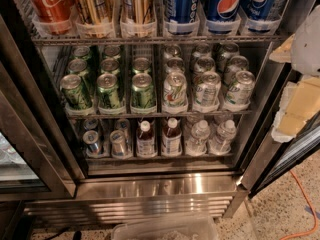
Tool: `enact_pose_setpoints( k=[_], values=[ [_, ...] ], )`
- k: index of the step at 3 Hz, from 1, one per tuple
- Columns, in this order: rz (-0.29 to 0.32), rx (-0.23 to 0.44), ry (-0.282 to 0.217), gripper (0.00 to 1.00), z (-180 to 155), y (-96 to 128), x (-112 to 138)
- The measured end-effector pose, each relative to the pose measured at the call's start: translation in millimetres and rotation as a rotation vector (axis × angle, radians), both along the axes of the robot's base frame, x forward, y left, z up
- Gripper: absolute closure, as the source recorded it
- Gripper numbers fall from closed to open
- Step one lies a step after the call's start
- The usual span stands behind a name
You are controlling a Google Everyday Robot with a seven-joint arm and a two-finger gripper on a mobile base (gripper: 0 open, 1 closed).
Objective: Pick 7up can from middle shelf of fridge
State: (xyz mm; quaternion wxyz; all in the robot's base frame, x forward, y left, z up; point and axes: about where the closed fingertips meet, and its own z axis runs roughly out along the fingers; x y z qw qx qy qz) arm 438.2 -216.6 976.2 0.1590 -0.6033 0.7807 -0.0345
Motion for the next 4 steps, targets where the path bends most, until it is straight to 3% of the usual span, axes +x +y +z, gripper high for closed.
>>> enact_pose_setpoints(
  k=[2, 4],
  values=[
    [-0.009, 0.032, -0.015, 0.0, -1.5, -1.0, 0.4],
    [-0.006, 0.152, -0.113, 0.0, -44.7, 21.7, -7.4]
  ],
)
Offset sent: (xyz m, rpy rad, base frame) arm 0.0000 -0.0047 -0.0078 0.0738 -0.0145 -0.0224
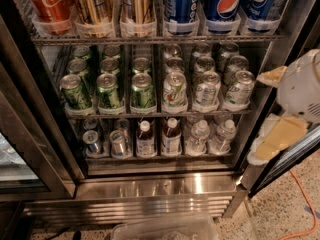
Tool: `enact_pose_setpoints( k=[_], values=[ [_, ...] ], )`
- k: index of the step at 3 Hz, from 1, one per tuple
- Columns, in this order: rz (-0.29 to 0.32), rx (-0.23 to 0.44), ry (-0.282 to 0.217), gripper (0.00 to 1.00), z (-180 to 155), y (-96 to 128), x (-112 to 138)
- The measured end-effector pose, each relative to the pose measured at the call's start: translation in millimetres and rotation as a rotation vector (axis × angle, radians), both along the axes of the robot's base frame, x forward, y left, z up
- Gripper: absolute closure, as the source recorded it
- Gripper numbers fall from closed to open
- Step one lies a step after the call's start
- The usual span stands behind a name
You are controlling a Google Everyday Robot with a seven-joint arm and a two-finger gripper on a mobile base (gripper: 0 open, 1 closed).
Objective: Pick 7up can from middle shelf of fridge
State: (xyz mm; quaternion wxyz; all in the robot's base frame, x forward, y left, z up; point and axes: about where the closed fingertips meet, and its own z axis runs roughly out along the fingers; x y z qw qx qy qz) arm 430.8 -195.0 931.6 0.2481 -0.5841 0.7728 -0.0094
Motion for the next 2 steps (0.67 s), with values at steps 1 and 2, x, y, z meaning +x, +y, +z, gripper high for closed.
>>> enact_pose_setpoints(
  k=[1, 2],
  values=[
    [0.008, 0.046, -0.027, 0.0, -21.8, 20.5, 1.0],
    [0.008, 0.046, -0.027, 0.0, -21.8, 20.5, 1.0]
  ],
)
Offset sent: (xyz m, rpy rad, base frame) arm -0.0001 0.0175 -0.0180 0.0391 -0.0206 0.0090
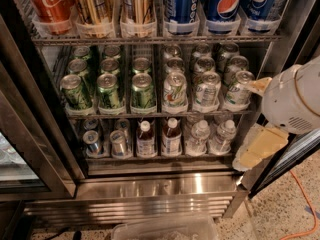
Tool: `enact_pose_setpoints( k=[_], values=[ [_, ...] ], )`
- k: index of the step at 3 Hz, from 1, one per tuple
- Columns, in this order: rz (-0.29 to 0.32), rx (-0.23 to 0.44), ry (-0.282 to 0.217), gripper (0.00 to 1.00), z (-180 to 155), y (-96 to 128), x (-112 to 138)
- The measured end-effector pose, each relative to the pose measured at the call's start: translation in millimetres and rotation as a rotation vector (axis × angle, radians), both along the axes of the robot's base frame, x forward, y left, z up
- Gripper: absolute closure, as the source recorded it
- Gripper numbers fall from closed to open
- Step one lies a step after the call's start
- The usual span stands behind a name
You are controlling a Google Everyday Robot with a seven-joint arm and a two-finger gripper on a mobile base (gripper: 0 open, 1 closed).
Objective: Pick 7up can from middle shelf of fridge
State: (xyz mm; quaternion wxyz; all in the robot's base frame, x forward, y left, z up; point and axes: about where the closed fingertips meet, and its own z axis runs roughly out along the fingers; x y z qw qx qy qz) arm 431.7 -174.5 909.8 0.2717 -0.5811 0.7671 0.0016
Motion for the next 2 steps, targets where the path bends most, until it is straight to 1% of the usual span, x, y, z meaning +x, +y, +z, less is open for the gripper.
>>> enact_pose_setpoints(
  k=[1, 2],
  values=[
    [-0.026, 0.047, -0.021, 0.0, -7.5, 3.8, -4.2],
    [-0.119, 0.122, -0.068, 0.0, -20.2, 11.7, -9.9]
  ],
)
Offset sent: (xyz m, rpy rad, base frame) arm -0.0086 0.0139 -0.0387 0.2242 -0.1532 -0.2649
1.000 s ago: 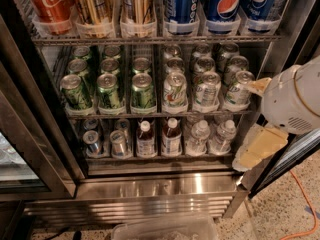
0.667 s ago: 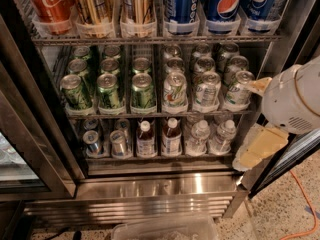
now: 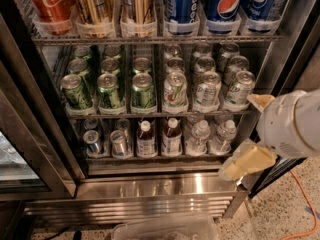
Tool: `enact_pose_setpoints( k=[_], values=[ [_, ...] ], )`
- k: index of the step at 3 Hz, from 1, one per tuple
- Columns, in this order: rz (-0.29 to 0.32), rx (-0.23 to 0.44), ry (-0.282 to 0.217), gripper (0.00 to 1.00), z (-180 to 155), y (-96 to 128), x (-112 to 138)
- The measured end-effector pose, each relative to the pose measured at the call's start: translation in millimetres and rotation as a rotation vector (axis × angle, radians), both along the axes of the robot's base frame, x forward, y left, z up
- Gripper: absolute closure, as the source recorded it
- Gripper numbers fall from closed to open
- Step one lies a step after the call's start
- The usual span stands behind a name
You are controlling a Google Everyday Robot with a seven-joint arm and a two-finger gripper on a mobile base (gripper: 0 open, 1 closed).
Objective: Pick 7up can from middle shelf of fridge
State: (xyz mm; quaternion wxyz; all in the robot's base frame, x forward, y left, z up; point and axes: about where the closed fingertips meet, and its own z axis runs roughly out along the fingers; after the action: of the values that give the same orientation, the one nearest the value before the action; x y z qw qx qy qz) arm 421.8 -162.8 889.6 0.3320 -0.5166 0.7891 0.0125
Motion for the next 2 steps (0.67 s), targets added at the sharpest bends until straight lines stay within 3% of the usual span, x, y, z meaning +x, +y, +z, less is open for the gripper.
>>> enact_pose_setpoints(
  k=[2],
  values=[
    [-0.16, 0.099, -0.135, 0.0, -1.5, 16.7, 14.1]
  ],
)
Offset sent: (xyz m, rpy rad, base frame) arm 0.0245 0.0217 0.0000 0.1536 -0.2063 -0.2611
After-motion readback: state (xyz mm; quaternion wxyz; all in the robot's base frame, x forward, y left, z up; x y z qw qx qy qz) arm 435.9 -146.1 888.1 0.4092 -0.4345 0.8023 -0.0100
